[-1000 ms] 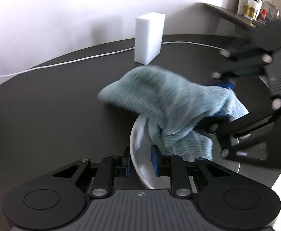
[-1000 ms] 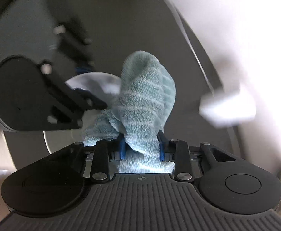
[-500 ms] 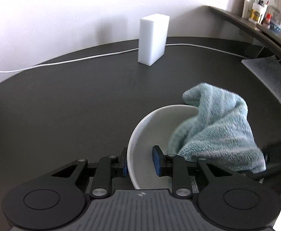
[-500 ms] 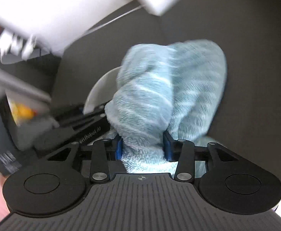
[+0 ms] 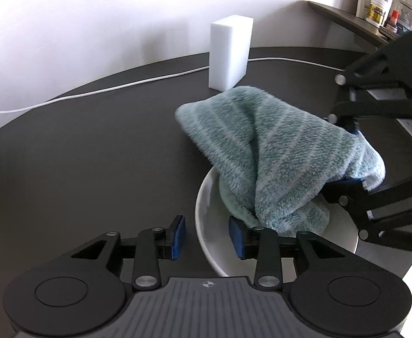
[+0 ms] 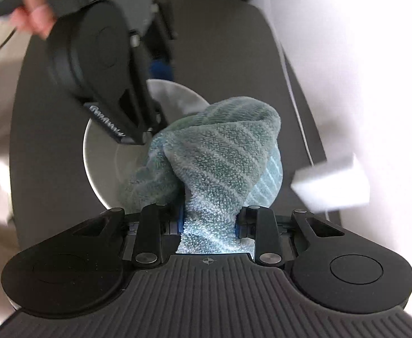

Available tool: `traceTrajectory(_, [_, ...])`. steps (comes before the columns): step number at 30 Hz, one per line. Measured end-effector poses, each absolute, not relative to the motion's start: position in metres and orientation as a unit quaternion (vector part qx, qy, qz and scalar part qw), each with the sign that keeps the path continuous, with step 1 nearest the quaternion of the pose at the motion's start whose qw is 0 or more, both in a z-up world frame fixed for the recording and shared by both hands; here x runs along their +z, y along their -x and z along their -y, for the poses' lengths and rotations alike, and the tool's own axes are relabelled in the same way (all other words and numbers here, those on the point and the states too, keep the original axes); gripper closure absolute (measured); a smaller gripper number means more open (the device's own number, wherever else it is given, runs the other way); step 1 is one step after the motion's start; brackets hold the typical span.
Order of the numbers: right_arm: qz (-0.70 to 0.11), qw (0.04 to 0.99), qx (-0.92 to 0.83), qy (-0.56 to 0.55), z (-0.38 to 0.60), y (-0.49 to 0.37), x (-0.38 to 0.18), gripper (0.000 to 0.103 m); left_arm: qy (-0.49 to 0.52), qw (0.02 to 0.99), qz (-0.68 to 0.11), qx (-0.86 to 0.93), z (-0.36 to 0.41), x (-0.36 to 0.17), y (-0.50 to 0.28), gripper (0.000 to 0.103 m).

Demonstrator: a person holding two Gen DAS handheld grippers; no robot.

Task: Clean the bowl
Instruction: 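Rotate the bowl with the left gripper while the right gripper wipes inside with the towel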

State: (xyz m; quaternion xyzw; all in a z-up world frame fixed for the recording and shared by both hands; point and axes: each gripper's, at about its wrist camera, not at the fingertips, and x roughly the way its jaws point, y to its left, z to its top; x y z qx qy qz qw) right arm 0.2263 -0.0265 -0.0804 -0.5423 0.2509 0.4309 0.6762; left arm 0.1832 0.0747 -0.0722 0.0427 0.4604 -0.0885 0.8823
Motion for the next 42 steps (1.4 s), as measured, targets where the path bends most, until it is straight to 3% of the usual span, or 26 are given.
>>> traceTrajectory(2, [-0.254,0.683,0.427,0.535,0.023,-0.233,-0.081,0.072,-0.040,0.883,-0.459,-0.087,-0.075,-0.073,-0.183,0.078])
traceTrajectory(6, [-0.329,0.750,0.390,0.421,0.025,-0.254,-0.074,0.072,-0.035,0.885,-0.457,-0.085,-0.074,-0.073,-0.183,0.078])
traceTrajectory(10, [-0.456,0.825,0.295,0.158,0.062,-0.280,-0.068,0.072,-0.030,0.886,-0.455,-0.083,-0.074,-0.074,-0.183,0.078])
traceTrajectory(13, [-0.517,0.818,0.249,-0.030,0.096,-0.279,-0.075,0.072,-0.032,0.888,-0.453,-0.079,-0.072,-0.073,-0.181,0.078])
traceTrajectory(18, [-0.549,0.780,0.235,-0.188,0.114,-0.255,-0.084,0.071,-0.041,0.888,-0.451,-0.076,-0.068,-0.072,-0.177,0.078])
traceTrajectory(23, [-0.546,0.788,0.262,-0.108,0.094,-0.250,-0.086,0.063,-0.038,0.885,-0.458,-0.080,-0.070,-0.070,-0.165,0.080])
traceTrajectory(28, [-0.494,0.827,0.259,0.069,0.094,-0.231,-0.066,0.065,-0.030,0.886,-0.453,-0.092,-0.067,-0.073,-0.156,0.080])
traceTrajectory(31, [-0.465,0.841,0.256,0.102,0.107,-0.215,-0.043,0.065,-0.031,0.888,-0.450,-0.091,-0.065,-0.074,-0.156,0.080])
traceTrajectory(35, [-0.338,0.863,0.258,0.274,0.095,-0.185,-0.024,0.076,-0.025,0.888,-0.449,-0.093,-0.067,-0.075,-0.157,0.080])
traceTrajectory(42, [-0.165,0.866,0.205,0.425,0.090,-0.154,0.017,0.076,-0.028,0.888,-0.449,-0.096,-0.066,-0.075,-0.157,0.079])
